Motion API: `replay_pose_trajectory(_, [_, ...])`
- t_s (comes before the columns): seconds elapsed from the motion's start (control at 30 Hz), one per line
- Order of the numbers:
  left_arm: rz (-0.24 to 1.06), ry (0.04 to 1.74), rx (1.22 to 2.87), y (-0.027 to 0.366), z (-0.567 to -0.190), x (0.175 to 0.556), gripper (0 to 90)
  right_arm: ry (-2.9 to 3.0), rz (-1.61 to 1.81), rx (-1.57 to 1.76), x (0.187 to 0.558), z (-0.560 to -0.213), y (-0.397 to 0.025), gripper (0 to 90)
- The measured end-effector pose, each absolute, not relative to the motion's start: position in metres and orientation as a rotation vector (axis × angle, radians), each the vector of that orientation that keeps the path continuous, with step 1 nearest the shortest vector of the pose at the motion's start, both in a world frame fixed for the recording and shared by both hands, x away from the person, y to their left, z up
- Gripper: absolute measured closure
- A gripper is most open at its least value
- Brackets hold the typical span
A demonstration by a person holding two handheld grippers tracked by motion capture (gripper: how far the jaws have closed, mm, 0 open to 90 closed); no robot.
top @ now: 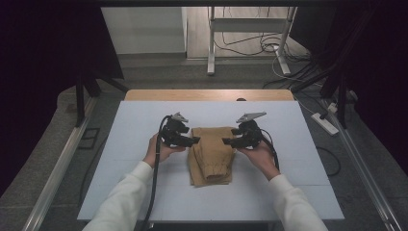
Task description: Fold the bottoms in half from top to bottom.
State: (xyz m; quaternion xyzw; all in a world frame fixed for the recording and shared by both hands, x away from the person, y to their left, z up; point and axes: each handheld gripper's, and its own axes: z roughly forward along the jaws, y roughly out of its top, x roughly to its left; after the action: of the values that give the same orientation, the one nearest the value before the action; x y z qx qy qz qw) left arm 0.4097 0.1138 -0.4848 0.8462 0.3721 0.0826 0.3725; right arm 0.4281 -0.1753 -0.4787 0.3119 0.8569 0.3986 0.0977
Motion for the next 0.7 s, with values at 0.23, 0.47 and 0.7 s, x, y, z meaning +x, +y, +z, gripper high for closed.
replay_pose_trajectory(0.23, [0.214,0.953,2.188,0.121,-0.489,0.393,30.2,2.568,1.157,0.904,0.417,-0.481,-0.182,37.9])
replay_pose_trajectory(0.47, [0.214,0.960,2.186,0.136,-0.494,0.370,29.7,2.571,1.161,0.887,0.394,-0.482,-0.193,37.3])
replay_pose_trajectory(0.7, [0.193,0.990,2.146,0.154,-0.502,0.342,29.6,2.579,1.133,0.893,0.375,-0.488,-0.208,37.0])
